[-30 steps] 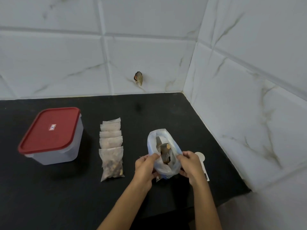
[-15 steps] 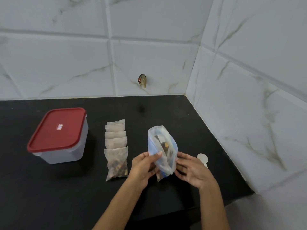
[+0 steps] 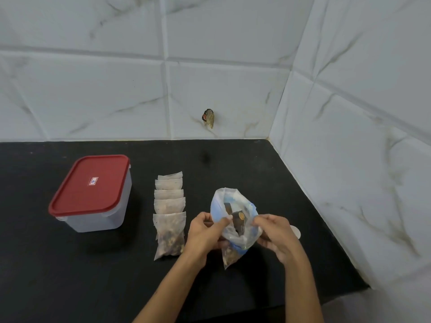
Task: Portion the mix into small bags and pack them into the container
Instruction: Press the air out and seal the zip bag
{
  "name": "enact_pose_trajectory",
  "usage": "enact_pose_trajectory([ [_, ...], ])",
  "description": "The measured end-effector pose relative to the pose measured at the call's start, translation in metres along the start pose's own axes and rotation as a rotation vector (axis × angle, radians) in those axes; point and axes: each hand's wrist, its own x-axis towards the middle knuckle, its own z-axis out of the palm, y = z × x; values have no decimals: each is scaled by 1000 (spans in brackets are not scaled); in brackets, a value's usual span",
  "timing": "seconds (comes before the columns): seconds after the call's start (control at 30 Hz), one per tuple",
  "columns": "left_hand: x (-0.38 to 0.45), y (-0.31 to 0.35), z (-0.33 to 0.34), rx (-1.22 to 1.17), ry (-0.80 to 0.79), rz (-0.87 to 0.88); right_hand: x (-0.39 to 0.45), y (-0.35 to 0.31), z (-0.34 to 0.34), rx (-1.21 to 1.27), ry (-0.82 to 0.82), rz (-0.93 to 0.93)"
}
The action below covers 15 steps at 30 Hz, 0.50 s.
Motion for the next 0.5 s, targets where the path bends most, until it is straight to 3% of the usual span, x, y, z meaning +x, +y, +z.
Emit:
enact_pose_trajectory([
  [0.1, 1, 1, 3, -6, 6, 15, -3, -3, -6, 89, -56, -45],
  [0.2, -4, -6, 6, 457, 202, 306, 2, 3, 1, -324, 250, -214],
  [0.27, -9, -8, 8, 634, 251, 439, 3, 6, 12, -547, 373, -293],
  [0.33, -6, -6, 6, 649, 174, 352, 4, 9, 14, -536, 300, -286],
  [0.43, 0, 6, 2, 377, 51, 54, 8, 8, -3, -125, -9, -147],
  [0.5, 7, 9, -2, 291, 42, 6, 14, 10, -17, 24, -162, -66],
])
